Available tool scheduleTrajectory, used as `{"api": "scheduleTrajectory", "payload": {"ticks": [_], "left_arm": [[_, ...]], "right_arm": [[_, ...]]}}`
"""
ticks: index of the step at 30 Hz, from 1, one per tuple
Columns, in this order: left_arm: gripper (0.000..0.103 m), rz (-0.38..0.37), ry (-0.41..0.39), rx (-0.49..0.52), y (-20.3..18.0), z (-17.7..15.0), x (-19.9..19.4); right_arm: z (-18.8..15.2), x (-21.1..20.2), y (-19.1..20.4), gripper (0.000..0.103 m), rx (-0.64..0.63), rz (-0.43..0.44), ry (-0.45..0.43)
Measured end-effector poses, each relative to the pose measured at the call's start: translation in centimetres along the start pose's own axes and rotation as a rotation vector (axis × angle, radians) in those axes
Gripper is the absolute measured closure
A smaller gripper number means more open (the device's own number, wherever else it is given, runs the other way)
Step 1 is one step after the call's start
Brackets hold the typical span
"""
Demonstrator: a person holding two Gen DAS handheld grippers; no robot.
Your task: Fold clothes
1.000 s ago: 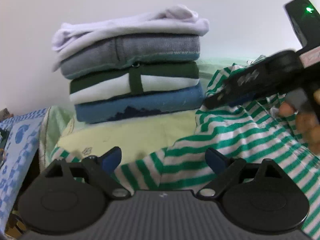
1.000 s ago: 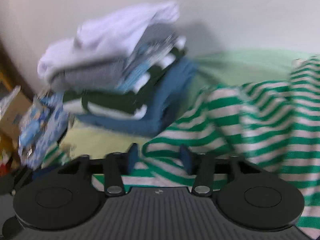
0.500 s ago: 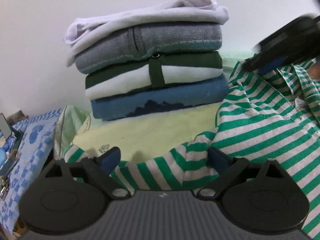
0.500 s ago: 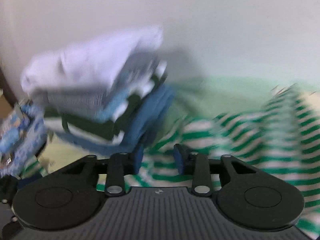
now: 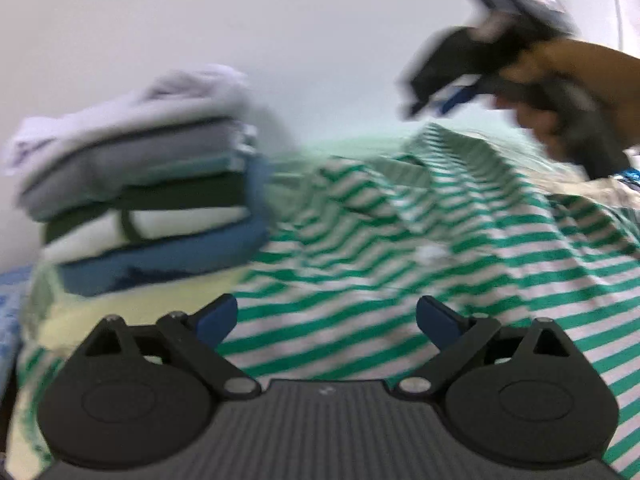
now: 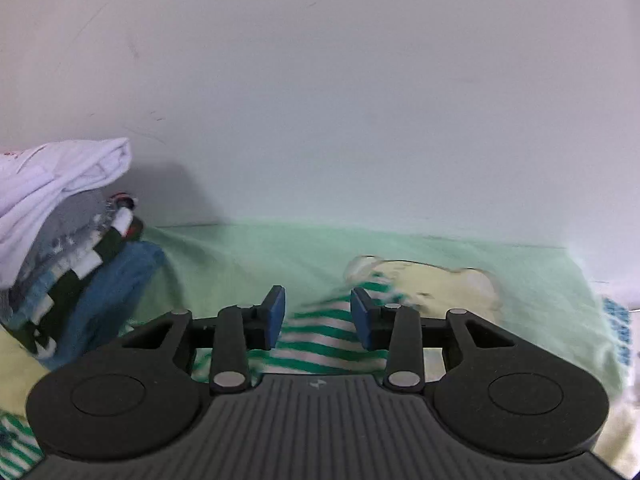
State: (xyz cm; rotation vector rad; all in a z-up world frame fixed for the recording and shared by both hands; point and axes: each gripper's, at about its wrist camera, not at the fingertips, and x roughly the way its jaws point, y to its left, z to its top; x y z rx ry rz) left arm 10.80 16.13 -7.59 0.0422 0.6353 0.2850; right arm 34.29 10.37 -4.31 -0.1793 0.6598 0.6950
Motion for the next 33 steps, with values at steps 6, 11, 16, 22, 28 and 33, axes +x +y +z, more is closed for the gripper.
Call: {"api": "scheduleTrajectory", "payload": {"ticks": [6,11,16,22,28,33], "left_arm": [[0.010,-0.091,0.020,0.012,-3.0,0.0,1.2],[0.026,-0.164,0.031,0.046,-5.0,0.2,1.7],[0.020,-0.195,0.040,0.076,-6.6,-0.1,1.9],[0.015,-0.215,0.052,0.060,-6.6,-0.3,2.3],[0.009,-0.219,0.050,0.079,-6.9,-0.5,2.1],[0.009,-0.223,0.036,0.111,-7.3,-0.6,2.0]], "right_arm": [[-1.0,4.4,2.5,0.069,-0.186,-0.236,0.090],[-0.6,2.8,-0.9,0.097,-0.022,-0.203,0.052],[0.0,-3.8,-4.5,0.097,0.270,0.031,-0.178],[-5.0,-8.7,-5.5,0.096,0.135,0.126,-0.022],[-7.3,-10.0,-5.9,0.084,-0.020,-0.097,0.203],[-3.2,-13.6,-6.5,0.055,0.045,-0.073,-0.080]]}}
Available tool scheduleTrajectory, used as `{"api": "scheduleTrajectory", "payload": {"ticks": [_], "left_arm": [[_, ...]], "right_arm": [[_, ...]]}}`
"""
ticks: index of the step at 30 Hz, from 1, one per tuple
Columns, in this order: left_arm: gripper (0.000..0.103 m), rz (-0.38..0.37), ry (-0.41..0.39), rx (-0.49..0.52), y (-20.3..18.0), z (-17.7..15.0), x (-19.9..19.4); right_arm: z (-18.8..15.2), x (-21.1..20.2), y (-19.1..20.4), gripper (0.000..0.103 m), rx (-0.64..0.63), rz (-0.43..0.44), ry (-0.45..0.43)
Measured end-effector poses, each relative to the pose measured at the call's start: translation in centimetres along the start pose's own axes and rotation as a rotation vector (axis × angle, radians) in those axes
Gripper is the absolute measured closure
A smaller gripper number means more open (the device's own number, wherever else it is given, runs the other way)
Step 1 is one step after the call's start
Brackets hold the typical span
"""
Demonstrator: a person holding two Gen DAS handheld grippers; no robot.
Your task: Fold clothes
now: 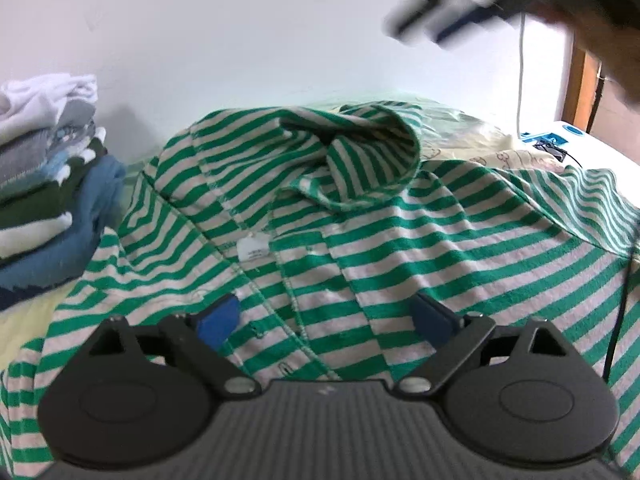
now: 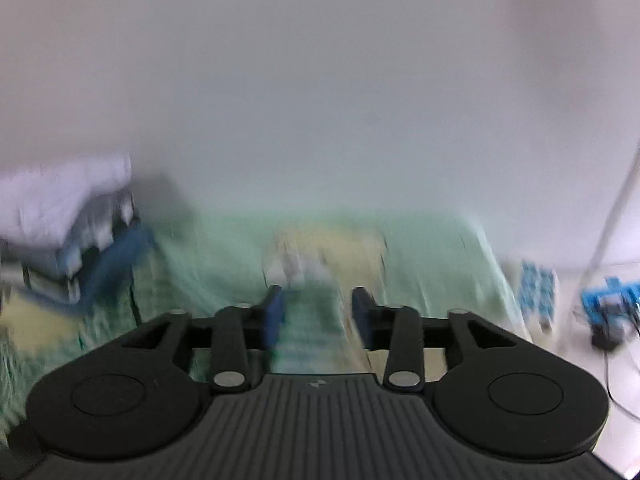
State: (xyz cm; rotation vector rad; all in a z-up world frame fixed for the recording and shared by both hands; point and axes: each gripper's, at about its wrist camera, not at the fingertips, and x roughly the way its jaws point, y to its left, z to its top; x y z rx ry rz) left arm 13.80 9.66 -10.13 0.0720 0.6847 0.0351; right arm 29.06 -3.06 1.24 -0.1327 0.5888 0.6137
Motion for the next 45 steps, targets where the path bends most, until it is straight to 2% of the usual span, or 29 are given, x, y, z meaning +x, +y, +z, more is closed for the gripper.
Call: {"api": "scheduleTrajectory", "payload": {"ticks": [2,5,7,9,10,11,14,15,17,20,22,24,25,27,28,29,30,31,32,34,35,38,39,41,43,45], "left_arm": [[0.009,0.003,-0.002,0.002,0.0,-0.1,0.0],[0.014,0.002,-0.013,0.020,-0.2,-0.2,-0.2],[0.024,-0.010,-0.020,0.040,-0.5,-0.2,-0.4],[0.026,-0.023,-0.024,0.069,-0.8,0.0,-0.4],[0.026,-0.026,-0.022,0.083,-0.9,0.2,-0.3],[0.026,-0.028,-0.021,0.090,-0.8,0.4,-0.2],[0.026,-0.038,-0.025,0.054,0.2,1.2,0.2],[0.016,-0.049,-0.023,0.034,0.7,1.7,0.4],[0.004,-0.056,-0.042,0.011,1.4,2.8,0.9],[0.004,0.030,-0.082,0.094,0.8,4.4,2.0],[0.007,0.025,-0.054,0.162,-0.1,5.0,3.2],[0.018,0.005,-0.023,0.193,-0.7,4.9,4.1],[0.028,-0.010,-0.010,0.199,-0.9,4.7,4.3],[0.039,-0.065,0.008,0.184,-1.1,4.4,4.3],[0.036,-0.107,0.023,0.165,-0.9,4.4,4.2],[0.034,-0.152,0.044,0.147,-0.7,4.5,4.1],[0.031,-0.177,0.048,0.146,-0.5,4.6,3.8],[0.029,-0.172,0.027,0.169,-0.3,4.8,3.2],[0.025,-0.153,-0.001,0.194,0.1,5.2,2.6],[0.007,-0.116,-0.049,0.229,1.3,6.4,1.3],[0.007,-0.113,-0.059,0.223,2.4,7.3,0.9],[0.006,-0.078,-0.070,0.147,6.3,10.8,0.5],[0.006,-0.062,-0.055,0.108,7.5,11.9,1.1],[0.008,-0.040,-0.001,0.025,9.9,13.9,2.8],[0.014,-0.038,0.059,-0.055,11.9,15.1,5.1],[0.018,-0.065,0.127,-0.117,13.2,15.3,7.5]], "right_arm": [[1.2,3.2,1.5,0.049,-0.100,-0.027,0.002],[1.4,9.3,2.0,0.048,-0.130,-0.106,0.139],[1.6,13.3,2.3,0.052,-0.149,-0.159,0.231],[0.9,15.5,1.2,0.075,-0.069,-0.155,0.320],[0.7,15.5,0.4,0.101,-0.029,-0.148,0.329],[0.7,15.2,0.1,0.102,-0.002,-0.134,0.306],[1.6,10.2,-0.4,0.102,0.026,-0.052,0.063],[2.1,8.2,-0.6,0.102,0.043,-0.011,-0.024],[3.2,5.0,-1.1,0.102,0.096,0.048,-0.111],[3.1,1.3,-1.1,0.103,0.076,0.134,-0.229],[2.8,-1.2,-1.1,0.103,0.060,0.189,-0.307],[2.4,-3.1,-1.6,0.103,0.068,0.254,-0.335],[2.3,-3.6,-1.6,0.103,0.053,0.283,-0.301],[1.4,-3.8,-1.2,0.103,0.005,0.238,-0.225],[0.9,-3.9,-1.1,0.097,-0.019,0.215,-0.187],[0.4,-2.9,-1.1,0.083,-0.028,0.169,-0.144],[-0.1,-1.9,-1.1,0.074,-0.037,0.122,-0.100],[-0.6,-0.8,-1.1,0.057,-0.047,0.076,-0.057],[-1.1,0.2,-1.1,0.056,-0.055,0.030,-0.014],[-1.4,3.4,-1.6,0.056,-0.007,0.013,0.041],[-1.5,5.1,-1.8,0.055,0.018,0.005,0.068],[-2.2,9.3,-2.8,0.056,0.158,-0.001,0.177],[-2.3,9.8,-3.0,0.057,0.175,-0.029,0.181],[-2.5,10.6,-3.3,0.093,0.208,-0.084,0.189],[-1.5,10.1,-3.3,0.093,0.204,-0.013,0.141],[-0.4,8.0,-4.1,0.094,0.174,0.031,0.083]]}}
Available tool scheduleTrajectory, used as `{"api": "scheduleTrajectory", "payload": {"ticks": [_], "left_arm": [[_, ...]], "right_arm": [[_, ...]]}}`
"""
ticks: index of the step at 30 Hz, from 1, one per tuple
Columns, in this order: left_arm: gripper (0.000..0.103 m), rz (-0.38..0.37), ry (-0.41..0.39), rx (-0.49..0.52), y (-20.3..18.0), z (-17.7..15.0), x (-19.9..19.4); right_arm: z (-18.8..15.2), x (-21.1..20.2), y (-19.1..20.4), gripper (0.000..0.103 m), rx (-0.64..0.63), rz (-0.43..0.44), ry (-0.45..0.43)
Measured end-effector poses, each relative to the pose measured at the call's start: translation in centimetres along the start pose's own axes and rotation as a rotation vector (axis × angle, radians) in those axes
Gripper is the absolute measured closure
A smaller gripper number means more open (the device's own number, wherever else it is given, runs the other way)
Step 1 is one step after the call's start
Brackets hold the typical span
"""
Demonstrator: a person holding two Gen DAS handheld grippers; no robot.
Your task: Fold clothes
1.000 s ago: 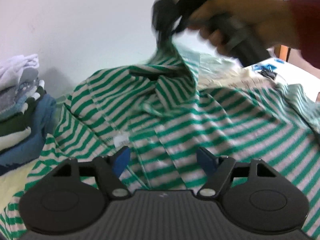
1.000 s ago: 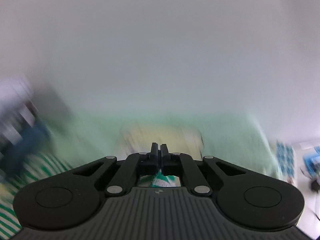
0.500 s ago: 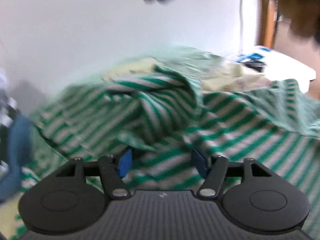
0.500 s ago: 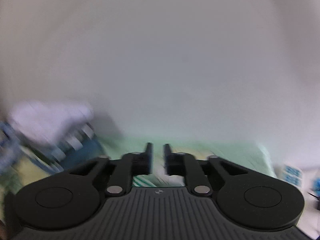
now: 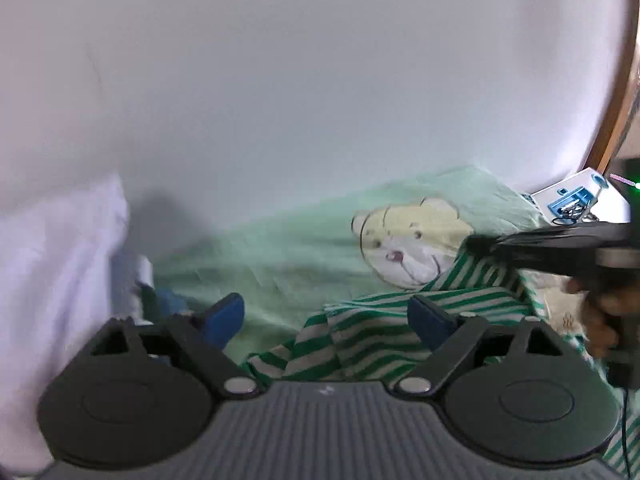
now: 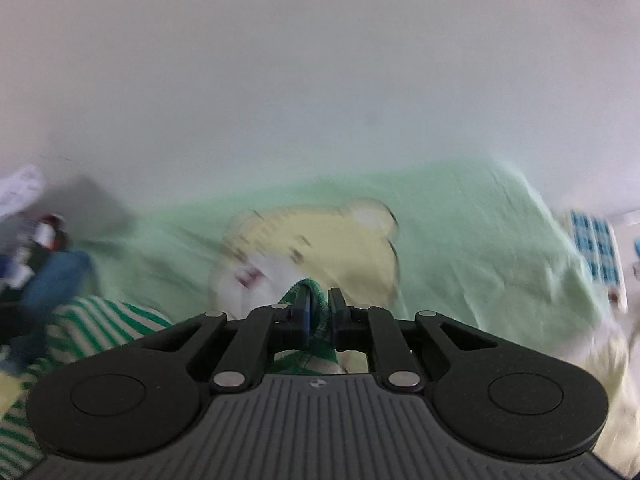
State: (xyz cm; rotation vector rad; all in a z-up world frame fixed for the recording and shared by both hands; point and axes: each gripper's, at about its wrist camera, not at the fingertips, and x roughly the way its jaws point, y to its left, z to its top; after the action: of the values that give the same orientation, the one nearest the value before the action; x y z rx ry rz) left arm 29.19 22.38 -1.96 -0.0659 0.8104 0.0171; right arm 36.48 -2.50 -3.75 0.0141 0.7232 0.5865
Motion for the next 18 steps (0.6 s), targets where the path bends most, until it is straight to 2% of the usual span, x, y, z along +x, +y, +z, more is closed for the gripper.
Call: {"api": "scheduleTrajectory", "payload": {"ticks": [2,5,6,7,8,9,10,12,15,18], "left_arm": [[0.018,-0.009,0.060,-0.037,0.4,-0.1,2.2],[0.017,-0.038,0.133,-0.076,0.7,-0.9,4.9],[0.016,-0.049,0.137,-0.065,0.4,-1.5,5.1],[0.017,-0.054,0.126,-0.034,0.0,-2.0,4.7],[0.022,-0.060,0.115,-0.003,-0.4,-2.6,4.4],[0.043,-0.066,0.104,0.027,-0.8,-3.1,4.1],[0.071,-0.072,0.093,0.058,-1.3,-3.7,3.7],[0.086,-0.066,0.076,0.142,-2.5,-5.3,2.4],[0.089,-0.050,0.046,0.273,-4.1,-8.8,-0.9],[0.089,-0.071,0.076,0.324,-5.0,-12.2,-2.9]], "right_arm": [[1.0,-0.9,0.6,0.094,-0.011,0.110,-0.083],[1.7,-5.2,1.4,0.094,-0.073,0.267,-0.204],[1.8,-6.7,1.7,0.094,-0.099,0.317,-0.242],[1.5,-7.8,2.0,0.094,-0.131,0.358,-0.245],[1.3,-8.9,2.2,0.094,-0.163,0.399,-0.247],[1.0,-10.0,2.5,0.094,-0.196,0.440,-0.249],[0.2,-10.8,2.8,0.094,-0.244,0.463,-0.233],[-1.7,-12.1,3.3,0.095,-0.345,0.498,-0.184],[-4.9,-12.9,4.0,0.095,-0.496,0.522,-0.081],[-8.4,-12.0,4.4,0.096,-0.613,0.508,0.063]]}}
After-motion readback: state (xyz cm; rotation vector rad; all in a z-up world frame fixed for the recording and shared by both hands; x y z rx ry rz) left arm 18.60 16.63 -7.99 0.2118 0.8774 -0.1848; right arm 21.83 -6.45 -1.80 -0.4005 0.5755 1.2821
